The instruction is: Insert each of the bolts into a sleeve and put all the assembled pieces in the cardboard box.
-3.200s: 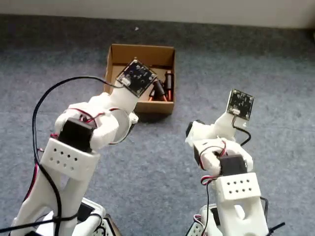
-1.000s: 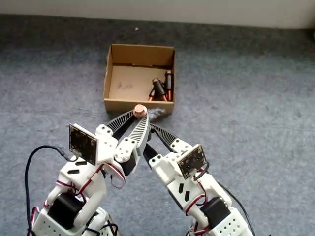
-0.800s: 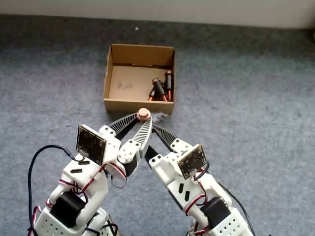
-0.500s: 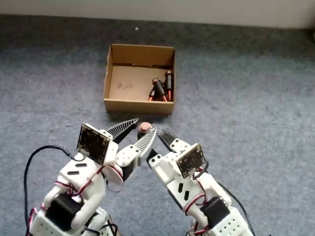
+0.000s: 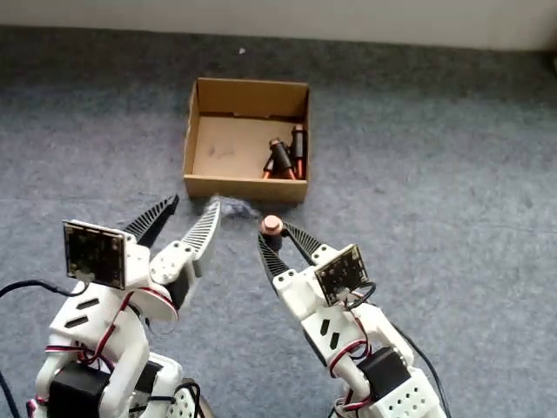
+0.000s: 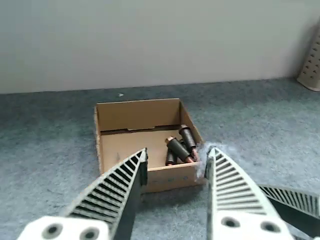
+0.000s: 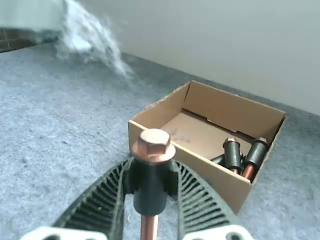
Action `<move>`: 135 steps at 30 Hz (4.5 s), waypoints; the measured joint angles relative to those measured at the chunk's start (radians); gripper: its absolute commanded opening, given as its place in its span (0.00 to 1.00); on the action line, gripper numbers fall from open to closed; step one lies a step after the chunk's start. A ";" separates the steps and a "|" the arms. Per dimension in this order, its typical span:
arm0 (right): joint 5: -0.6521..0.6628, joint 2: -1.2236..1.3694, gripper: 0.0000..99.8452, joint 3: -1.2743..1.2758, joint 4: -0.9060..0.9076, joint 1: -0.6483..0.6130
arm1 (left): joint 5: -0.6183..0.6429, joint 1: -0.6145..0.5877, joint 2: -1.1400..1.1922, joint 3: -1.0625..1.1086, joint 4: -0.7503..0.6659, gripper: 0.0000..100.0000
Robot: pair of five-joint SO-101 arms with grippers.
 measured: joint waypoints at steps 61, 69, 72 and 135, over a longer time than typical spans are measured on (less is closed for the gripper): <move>0.008 1.909 0.10 -0.993 -0.770 0.264 | -0.434 -0.350 0.011 0.661 -0.173 0.01; 0.008 1.651 0.01 -0.890 -0.632 0.264 | -0.434 -0.350 0.011 0.661 -0.173 0.01; 0.008 1.530 0.01 -0.806 -0.545 0.265 | -0.434 -0.350 0.011 0.661 -0.173 0.01; 0.008 -0.003 0.01 0.003 0.761 0.399 | -0.434 -0.342 0.011 0.661 -0.114 0.01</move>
